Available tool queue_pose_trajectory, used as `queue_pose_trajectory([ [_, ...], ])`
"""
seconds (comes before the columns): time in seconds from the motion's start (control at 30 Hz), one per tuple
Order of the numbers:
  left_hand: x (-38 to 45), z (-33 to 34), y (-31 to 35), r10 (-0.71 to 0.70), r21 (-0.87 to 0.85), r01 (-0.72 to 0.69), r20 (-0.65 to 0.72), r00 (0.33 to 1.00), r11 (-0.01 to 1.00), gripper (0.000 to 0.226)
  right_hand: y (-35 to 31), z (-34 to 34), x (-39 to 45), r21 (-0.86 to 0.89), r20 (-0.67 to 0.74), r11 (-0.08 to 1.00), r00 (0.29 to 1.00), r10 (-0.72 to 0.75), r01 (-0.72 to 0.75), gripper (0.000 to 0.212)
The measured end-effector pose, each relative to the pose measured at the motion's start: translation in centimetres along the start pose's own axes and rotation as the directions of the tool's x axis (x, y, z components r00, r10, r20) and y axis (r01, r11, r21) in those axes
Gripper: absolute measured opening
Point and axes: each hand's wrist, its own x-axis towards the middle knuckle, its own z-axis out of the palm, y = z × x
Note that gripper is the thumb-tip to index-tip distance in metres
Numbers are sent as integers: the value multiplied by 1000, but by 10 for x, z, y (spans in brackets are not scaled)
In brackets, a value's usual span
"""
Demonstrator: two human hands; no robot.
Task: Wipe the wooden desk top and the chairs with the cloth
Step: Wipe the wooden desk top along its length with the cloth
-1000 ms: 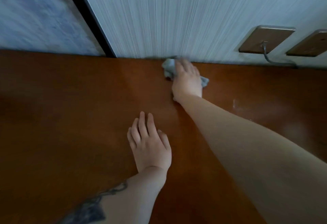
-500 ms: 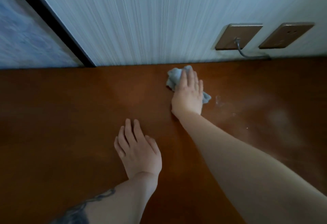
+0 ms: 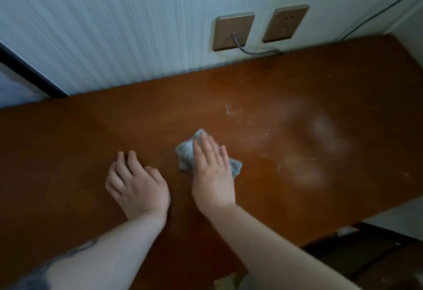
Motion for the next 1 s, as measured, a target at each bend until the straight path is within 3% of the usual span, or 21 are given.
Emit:
queue_pose_trajectory([
  [0.17,3,-12,-6,-37,-112,45,75,997,993,46,-11,-9,-54,131,291,956,912,-289,262,68],
  [0.3,0,-27,-12,34,-187,-4,156,987,982,51,54,-42,-58,177,422,848,740,-524,500,62],
  [0.33,-5,-29,-11,96,-183,-67,152,984,981,52,72,-48,-59,169,413,853,750,-516,494,62],
  [0.4,-19,-27,1,242,-185,-215,135,961,959,53,90,-51,-58,132,306,911,859,-412,390,63],
  [0.47,-39,-20,21,306,-233,-268,145,941,935,50,72,-37,-63,114,136,980,975,-178,163,60],
  [0.5,-50,-16,31,302,-257,-257,153,941,931,47,56,-26,-71,140,64,990,997,-37,28,59],
  [0.53,-61,-12,38,294,-270,-245,163,942,931,46,42,-14,-83,179,-7,983,999,51,-49,57],
  [0.6,-77,-6,45,332,-265,-279,182,926,923,49,34,-10,-108,179,-22,983,999,32,-28,53],
  [0.7,-80,1,41,401,-230,-355,200,894,906,46,79,-44,-120,129,218,973,952,-215,191,55],
  [0.77,-77,2,43,391,-181,-355,230,891,917,45,116,-65,-111,155,322,954,900,-294,256,61],
  [0.87,-78,1,50,346,-144,-317,278,896,937,46,140,-71,-87,119,190,983,969,-161,140,61],
  [0.93,-78,2,50,349,-129,-325,288,892,937,47,123,-59,-84,142,61,989,997,43,-52,60],
  [1.0,-78,2,50,346,-126,-323,281,895,938,47,104,-46,-100,201,11,977,998,65,-66,56],
])
